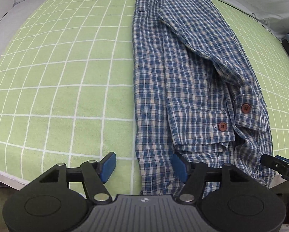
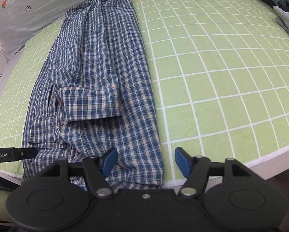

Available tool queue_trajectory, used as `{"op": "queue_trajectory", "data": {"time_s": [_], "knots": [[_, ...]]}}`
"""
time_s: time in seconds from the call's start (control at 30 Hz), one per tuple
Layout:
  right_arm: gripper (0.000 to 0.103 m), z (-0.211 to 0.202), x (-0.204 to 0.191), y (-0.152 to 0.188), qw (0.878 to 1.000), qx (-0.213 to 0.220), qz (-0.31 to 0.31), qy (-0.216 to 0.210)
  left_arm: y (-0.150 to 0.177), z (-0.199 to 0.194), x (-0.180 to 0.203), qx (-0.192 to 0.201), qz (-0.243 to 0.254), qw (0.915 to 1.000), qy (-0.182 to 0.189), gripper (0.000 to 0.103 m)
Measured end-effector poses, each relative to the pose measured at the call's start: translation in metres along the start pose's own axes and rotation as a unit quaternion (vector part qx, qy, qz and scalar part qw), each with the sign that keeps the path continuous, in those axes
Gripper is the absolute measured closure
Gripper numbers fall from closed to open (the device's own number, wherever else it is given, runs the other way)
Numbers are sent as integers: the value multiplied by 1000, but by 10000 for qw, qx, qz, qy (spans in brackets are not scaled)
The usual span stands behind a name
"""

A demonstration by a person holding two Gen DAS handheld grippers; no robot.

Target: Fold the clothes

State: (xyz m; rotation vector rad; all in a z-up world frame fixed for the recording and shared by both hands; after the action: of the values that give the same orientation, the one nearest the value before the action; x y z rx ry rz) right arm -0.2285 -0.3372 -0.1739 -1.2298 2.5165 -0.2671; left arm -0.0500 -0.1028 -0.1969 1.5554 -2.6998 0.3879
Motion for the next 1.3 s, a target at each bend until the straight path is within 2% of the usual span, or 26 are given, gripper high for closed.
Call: {"op": "queue_trajectory", "data": {"time_s": [0.13,0.2,0.27,0.3,0.37,0.43,0.47,0.5,0.53,0.6,0.67,0.8,1.1,1.3], "knots": [[37,-3,0,9,10000,-4,-62,-36,13,-1,4,-24,92,9999,117,38],[40,-3,-3,14,9999,5,-170,-14,17,-1,5,4,106,9999,99,39],[49,-3,-6,17,9997,3,-260,13,19,0,8,33,117,9999,36,41],[53,-3,-7,17,9996,-7,-286,16,19,-1,9,42,149,9999,5,46],[74,-3,-7,16,9997,-34,-238,-105,20,-1,12,64,210,9997,-71,58],[90,-1,-7,14,9992,-116,-200,-317,21,-1,12,86,198,9997,-113,75],[97,0,-7,12,9989,-137,-175,-401,20,-1,12,98,172,9997,-127,79],[99,0,-8,11,9988,-130,-172,-449,17,-1,10,101,110,9998,-106,87],[100,-1,-9,9,9987,-110,-190,-460,14,-1,8,104,47,9999,-83,98],[100,-9,-13,4,9986,48,-200,-479,9,-9,-1,165,-298,9988,343,100],[100,-18,-17,-6,9978,294,-271,-534,3,-20,-1,326,-549,9961,610,100],[100,-33,-28,-32,9950,676,-381,-636,-18,-38,9,684,-538,9938,698,100],[100,-29,-32,-105,9909,1056,-174,-813,-88,-54,10,1230,-848,9841,958,100],[100,-10,-41,-153,9911,1075,-204,-755,-133,-40,3,1267,-1142,9806,962,100]]}}
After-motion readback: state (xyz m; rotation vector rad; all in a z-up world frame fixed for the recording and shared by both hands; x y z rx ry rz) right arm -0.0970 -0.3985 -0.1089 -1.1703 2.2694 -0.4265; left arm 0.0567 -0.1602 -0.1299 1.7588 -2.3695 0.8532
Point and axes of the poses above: each gripper's, at about its wrist camera, not at the fingertips, and z roughly the way its jaws point, x to its right, y to its underside, the point moved 2 cm from there along z, roughly the way its jaws point, and after that the axes turned 5 degrees about -x, right-handed, at the moved point
